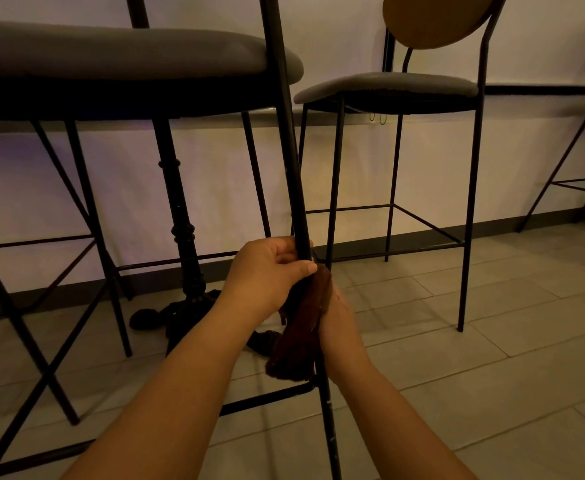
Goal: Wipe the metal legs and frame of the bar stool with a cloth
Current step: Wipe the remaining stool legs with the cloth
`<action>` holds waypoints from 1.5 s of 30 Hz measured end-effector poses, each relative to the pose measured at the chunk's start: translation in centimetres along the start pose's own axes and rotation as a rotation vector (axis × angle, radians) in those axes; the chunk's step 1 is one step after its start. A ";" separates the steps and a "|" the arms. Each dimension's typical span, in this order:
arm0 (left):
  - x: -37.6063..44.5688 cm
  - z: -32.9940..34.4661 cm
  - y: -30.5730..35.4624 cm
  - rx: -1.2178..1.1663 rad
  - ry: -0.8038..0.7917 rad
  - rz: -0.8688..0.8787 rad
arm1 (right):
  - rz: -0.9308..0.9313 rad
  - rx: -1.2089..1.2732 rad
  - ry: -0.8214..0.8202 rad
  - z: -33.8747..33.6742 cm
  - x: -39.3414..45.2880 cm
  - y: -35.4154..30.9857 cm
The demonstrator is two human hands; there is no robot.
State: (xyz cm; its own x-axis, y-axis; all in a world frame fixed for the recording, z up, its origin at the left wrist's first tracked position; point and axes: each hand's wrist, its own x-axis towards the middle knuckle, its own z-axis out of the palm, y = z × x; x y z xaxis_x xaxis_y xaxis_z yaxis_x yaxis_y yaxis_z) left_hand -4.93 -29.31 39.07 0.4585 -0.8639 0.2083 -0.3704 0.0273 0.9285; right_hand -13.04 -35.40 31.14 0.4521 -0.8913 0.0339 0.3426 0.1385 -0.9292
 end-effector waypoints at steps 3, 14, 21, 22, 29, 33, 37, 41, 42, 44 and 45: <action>-0.1 0.3 -0.5 -0.012 -0.025 -0.002 | 0.038 -0.072 -0.050 -0.9 0.0 0.4; -0.6 0.9 -2.1 0.059 -0.031 -0.025 | -0.303 -0.318 -0.163 -2.5 -2.9 4.2; -0.6 1.0 -2.8 0.024 -0.055 -0.030 | -0.014 -0.102 -0.113 -2.7 -1.3 2.8; -0.6 1.0 -2.9 0.018 -0.060 -0.035 | 0.014 -0.105 -0.117 -3.0 -1.1 2.8; -1.0 1.5 -3.5 0.039 -0.045 -0.007 | -0.083 -0.063 0.036 -3.7 -2.2 4.5; -1.1 1.5 -3.7 0.062 -0.041 -0.001 | -0.342 -0.213 -0.007 -3.2 -3.2 5.4; -1.0 1.4 -3.8 0.034 -0.050 -0.018 | -0.511 -0.404 -0.082 -3.7 -3.0 5.3; -0.8 1.6 -4.1 0.057 -0.053 -0.012 | -0.464 -0.600 -0.074 -4.6 -2.2 5.2; -0.7 1.6 -4.1 0.059 -0.054 -0.008 | -0.454 -0.632 -0.070 -4.8 -2.2 5.1; -0.8 1.7 -4.3 0.046 -0.057 -0.006 | -0.423 -0.650 -0.072 -5.3 -2.2 5.0; -0.8 1.8 -4.4 0.041 -0.060 -0.005 | -0.398 -0.637 -0.075 -5.6 -2.2 5.0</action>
State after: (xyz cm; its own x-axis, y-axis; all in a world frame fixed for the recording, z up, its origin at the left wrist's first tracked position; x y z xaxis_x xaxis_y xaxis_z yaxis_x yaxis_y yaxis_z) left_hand -5.08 -29.61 34.25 0.4122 -0.8924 0.1835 -0.4011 0.0031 0.9160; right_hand -16.99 -35.13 24.37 0.4560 -0.7873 0.4151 -0.0403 -0.4842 -0.8740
